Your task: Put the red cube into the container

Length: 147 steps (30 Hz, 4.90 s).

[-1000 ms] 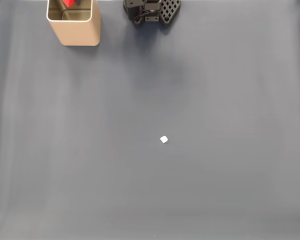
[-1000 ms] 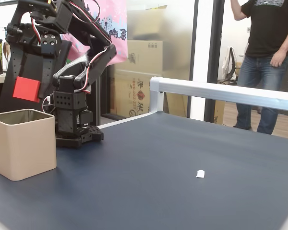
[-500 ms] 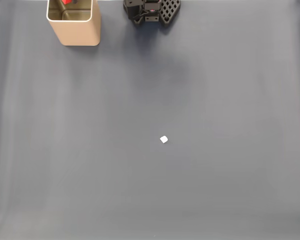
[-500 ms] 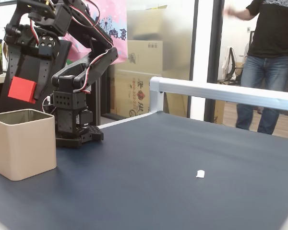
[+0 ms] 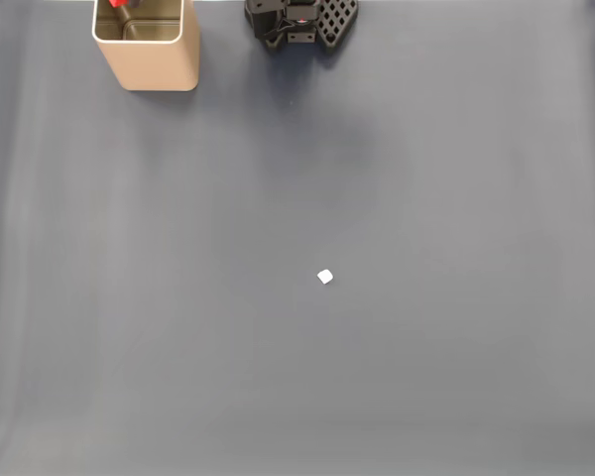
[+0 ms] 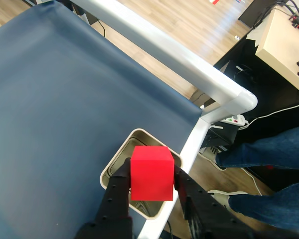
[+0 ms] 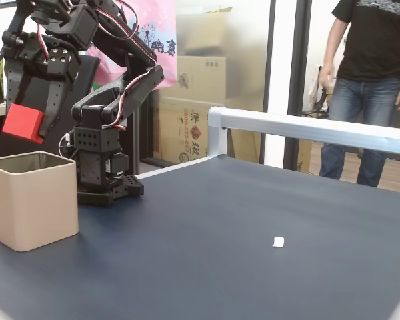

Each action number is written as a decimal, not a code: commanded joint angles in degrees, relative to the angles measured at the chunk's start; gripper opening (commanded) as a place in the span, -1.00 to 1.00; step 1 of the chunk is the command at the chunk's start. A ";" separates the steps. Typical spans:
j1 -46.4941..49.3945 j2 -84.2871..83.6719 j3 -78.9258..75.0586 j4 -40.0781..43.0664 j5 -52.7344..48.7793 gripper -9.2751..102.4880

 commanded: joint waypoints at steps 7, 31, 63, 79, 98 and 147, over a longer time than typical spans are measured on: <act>-0.26 0.97 0.97 -1.41 1.23 -0.29; -0.70 2.64 3.08 -4.66 3.60 0.01; -64.51 -3.16 7.38 -29.62 20.57 -0.83; -76.99 24.08 45.53 -35.60 17.58 -0.83; -77.52 35.42 52.91 -10.37 29.53 -0.83; -74.27 36.47 52.91 -2.11 23.91 -0.82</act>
